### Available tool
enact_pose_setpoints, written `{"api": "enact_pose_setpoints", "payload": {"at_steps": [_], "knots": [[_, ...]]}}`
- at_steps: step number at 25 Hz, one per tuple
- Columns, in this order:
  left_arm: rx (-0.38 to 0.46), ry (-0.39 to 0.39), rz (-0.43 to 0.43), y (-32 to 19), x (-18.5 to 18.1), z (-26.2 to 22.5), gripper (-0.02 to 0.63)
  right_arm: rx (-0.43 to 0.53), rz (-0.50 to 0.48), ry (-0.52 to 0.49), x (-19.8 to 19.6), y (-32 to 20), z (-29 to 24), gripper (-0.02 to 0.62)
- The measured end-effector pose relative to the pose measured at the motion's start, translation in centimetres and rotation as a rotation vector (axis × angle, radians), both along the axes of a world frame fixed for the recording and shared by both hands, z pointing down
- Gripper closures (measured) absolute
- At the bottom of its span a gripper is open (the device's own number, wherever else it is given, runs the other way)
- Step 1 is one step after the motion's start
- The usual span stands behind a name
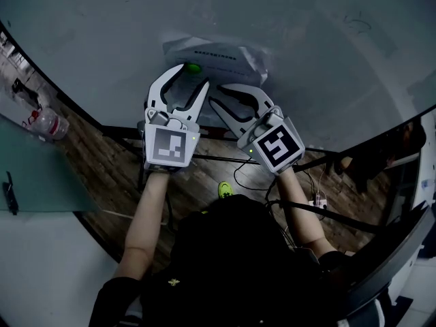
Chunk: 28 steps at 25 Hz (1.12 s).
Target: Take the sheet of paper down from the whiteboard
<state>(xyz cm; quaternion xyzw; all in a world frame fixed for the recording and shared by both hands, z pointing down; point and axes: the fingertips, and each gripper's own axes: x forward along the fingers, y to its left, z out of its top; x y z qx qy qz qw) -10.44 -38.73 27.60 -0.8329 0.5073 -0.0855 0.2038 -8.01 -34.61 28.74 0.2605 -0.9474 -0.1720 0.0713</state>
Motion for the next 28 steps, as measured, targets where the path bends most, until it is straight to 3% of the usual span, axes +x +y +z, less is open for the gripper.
{"api": "enact_pose_setpoints", "payload": {"at_steps": [6,23,28], "knots": [[0.021,0.009,-0.041,-0.7,-0.1,0.1,0.397,0.0,0.011,0.001,0.5,-0.1,0.1,0.486],[0.128,-0.136,-0.208,-1.3,-0.2,0.3,0.413,-0.007,0.028,0.017,1.2,-0.2,0.6,0.486],[0.129,-0.136,-0.22,-1.3,0.0,0.3,0.414,-0.006,0.03,0.019,1.3,-0.2,0.5,0.486]]}}
